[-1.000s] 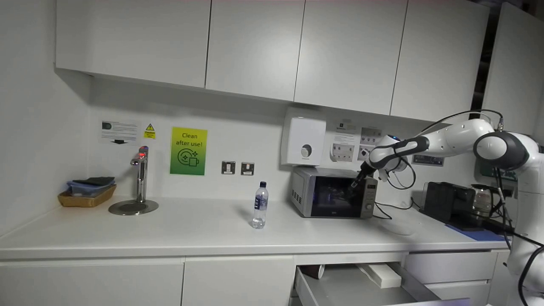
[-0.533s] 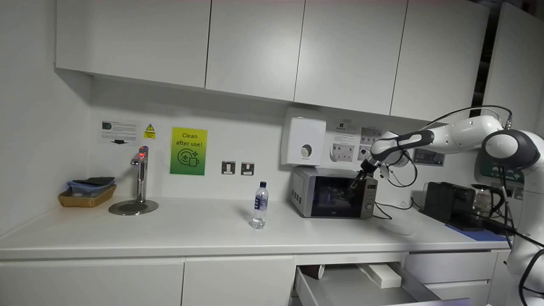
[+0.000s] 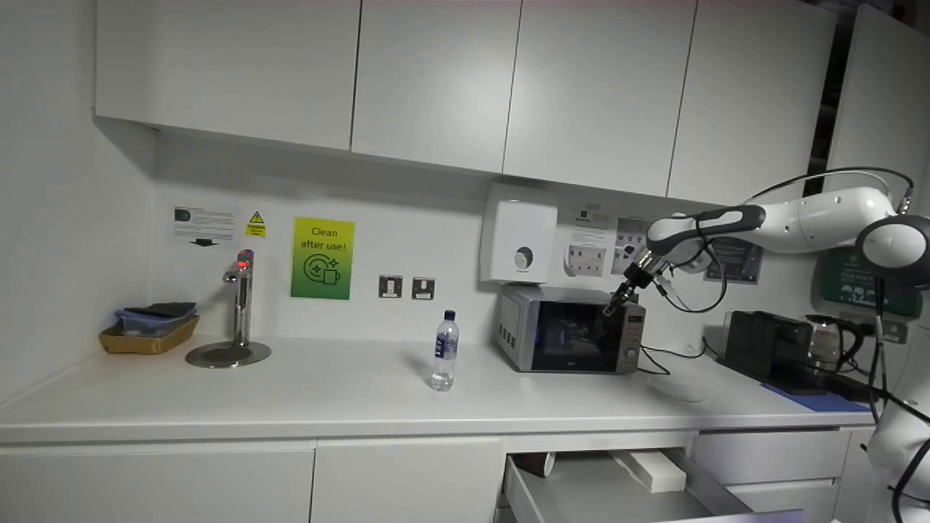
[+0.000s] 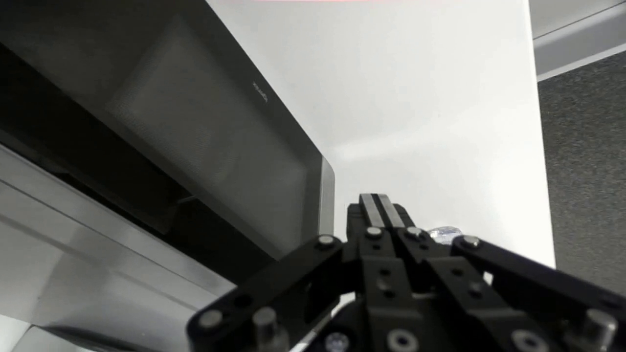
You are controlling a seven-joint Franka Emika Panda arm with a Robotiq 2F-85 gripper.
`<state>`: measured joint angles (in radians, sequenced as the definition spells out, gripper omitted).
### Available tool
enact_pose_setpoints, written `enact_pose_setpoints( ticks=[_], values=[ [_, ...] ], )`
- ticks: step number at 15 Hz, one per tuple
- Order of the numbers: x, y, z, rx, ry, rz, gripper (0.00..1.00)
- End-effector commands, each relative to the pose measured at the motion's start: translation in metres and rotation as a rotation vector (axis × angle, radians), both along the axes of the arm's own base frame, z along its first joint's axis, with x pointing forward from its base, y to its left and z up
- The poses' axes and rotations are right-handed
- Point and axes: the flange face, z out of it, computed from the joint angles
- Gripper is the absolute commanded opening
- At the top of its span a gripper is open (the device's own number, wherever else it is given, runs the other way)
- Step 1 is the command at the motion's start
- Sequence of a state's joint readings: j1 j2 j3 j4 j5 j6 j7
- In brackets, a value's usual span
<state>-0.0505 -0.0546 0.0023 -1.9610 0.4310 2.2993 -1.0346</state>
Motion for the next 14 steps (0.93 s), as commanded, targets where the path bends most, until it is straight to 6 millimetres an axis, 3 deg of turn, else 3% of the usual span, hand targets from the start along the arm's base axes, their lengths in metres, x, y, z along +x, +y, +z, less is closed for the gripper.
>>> enact_pose_setpoints(
  ticks=[1, 10, 14],
  values=[
    [-0.027, 0.002, 0.016, 0.048, -0.005, 0.050, 0.33],
    [-0.044, 0.006, 0.028, 0.044, 0.042, 0.075, 0.98],
    [-0.045, 0.005, 0.027, 0.007, 0.067, 0.089, 1.00]
  ],
)
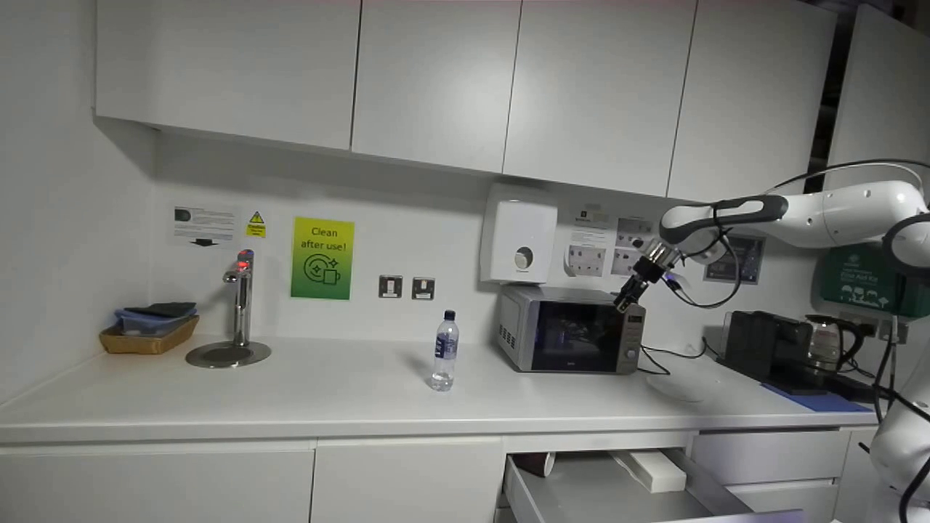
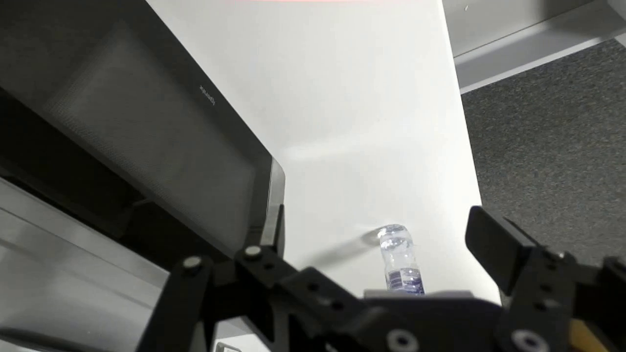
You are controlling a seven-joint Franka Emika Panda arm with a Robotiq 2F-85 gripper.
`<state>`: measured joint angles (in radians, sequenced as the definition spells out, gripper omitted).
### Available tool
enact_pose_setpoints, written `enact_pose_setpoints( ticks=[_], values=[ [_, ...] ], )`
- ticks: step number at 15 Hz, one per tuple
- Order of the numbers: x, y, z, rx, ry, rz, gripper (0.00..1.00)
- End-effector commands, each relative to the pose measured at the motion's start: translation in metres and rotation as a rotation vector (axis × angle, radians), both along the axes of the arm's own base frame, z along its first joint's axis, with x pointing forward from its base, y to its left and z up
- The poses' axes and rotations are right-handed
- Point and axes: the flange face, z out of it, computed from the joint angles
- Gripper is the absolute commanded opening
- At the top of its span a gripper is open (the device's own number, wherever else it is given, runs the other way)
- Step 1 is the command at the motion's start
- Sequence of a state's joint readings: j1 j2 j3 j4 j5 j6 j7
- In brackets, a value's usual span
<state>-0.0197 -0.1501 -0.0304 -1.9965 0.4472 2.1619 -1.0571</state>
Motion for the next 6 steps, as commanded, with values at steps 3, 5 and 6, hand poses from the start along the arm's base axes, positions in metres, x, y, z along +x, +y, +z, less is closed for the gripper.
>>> enact_pose_setpoints(
  ticks=[3, 5, 6],
  values=[
    [-0.009, -0.005, 0.002, -0.050, 0.038, 0.030, 1.00],
    [-0.001, -0.001, -0.003, -0.036, 0.024, 0.019, 1.00],
    [-0.001, 0.000, -0.005, -0.035, 0.027, 0.019, 1.00]
  ],
)
